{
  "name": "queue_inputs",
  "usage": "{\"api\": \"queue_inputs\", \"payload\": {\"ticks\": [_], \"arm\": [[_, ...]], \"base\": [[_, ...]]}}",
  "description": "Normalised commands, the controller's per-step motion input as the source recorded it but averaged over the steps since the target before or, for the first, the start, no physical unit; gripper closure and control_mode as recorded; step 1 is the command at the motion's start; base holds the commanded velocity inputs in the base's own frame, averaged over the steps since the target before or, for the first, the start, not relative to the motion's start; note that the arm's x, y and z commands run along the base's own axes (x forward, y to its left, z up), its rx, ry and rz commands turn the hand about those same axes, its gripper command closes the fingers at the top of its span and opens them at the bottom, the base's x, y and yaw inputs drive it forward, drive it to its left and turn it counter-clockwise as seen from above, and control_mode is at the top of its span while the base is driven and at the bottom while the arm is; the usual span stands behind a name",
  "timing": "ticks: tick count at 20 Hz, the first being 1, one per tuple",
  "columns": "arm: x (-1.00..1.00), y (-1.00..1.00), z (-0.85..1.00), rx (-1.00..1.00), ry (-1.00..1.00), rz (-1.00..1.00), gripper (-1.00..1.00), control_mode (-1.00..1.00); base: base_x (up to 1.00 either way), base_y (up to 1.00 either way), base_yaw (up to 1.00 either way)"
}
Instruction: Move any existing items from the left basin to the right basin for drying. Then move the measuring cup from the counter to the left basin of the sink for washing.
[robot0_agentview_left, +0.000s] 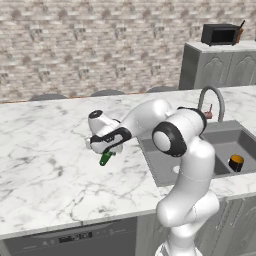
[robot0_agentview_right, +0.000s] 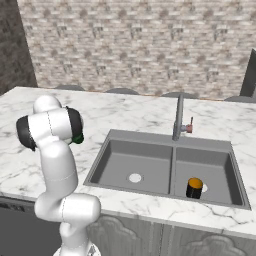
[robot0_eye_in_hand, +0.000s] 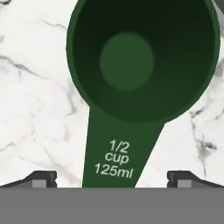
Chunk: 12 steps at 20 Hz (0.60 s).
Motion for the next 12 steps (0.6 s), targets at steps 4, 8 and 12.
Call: {"api": "queue_inputs", "payload": {"ticks": [4, 8, 12], "arm": [[0.00, -0.04, -0.16, 0.00, 0.00, -0.04, -1.00, -1.00], [0.04, -0.05, -0.15, 0.00, 0.00, -0.03, -1.00, -1.00], [0.11, -0.01, -0.16, 0.00, 0.00, -0.01, -1.00, -1.00]], "base": [[0.00, 0.00, 0.00], [0.00, 0.00, 0.00], [0.00, 0.00, 0.00]]}}
